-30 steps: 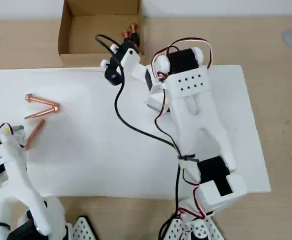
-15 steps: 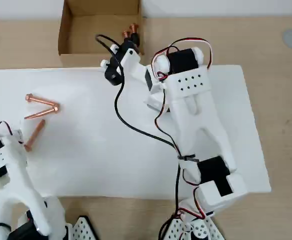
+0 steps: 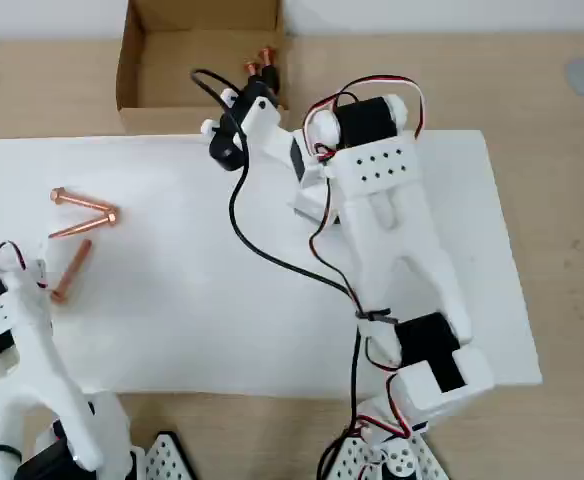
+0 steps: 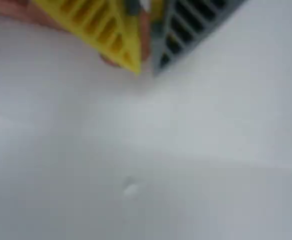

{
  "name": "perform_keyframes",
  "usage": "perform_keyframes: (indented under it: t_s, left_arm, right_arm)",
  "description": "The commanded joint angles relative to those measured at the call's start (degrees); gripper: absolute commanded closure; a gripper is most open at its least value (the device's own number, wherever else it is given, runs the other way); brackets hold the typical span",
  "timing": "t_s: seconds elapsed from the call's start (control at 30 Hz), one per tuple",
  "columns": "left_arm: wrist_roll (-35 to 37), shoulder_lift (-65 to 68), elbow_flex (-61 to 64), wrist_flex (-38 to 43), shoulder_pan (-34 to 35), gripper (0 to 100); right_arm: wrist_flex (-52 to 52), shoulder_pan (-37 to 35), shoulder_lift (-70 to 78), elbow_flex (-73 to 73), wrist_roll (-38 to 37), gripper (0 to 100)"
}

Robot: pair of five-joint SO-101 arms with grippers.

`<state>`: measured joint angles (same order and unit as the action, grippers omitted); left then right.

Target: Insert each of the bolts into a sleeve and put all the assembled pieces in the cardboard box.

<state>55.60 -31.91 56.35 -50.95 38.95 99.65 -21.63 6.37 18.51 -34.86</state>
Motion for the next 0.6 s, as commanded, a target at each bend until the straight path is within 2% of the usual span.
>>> perform_keyframes:
  t_s: [0.0,0.13,0.27,0.4,0.57]
  left_arm:
    - [-3.08,-1.36,-6.15,-5.8,0.0,86]
    - [-1.58,-1.36,-8.62,-11.78,-0.97,61]
    - [-0.18,-0.92,-7.03,-13.54,-3.52,47]
    - [2.37,-0.84,-3.25,-9.76,-3.96,48]
    - [6.15,-0.84,0.0,-3.08,-1.67,54]
  right_arm:
    - [0.35,0.92,-3.21,0.4,0.18,98.8]
    - [0.35,0.92,-3.12,0.4,0.18,98.8]
    - [0.35,0.92,-3.12,0.4,0.09,98.8]
    - [0.35,0.92,-3.21,0.4,0.09,98.8]
    - [0.44,0.92,-3.21,0.4,0.09,98.8]
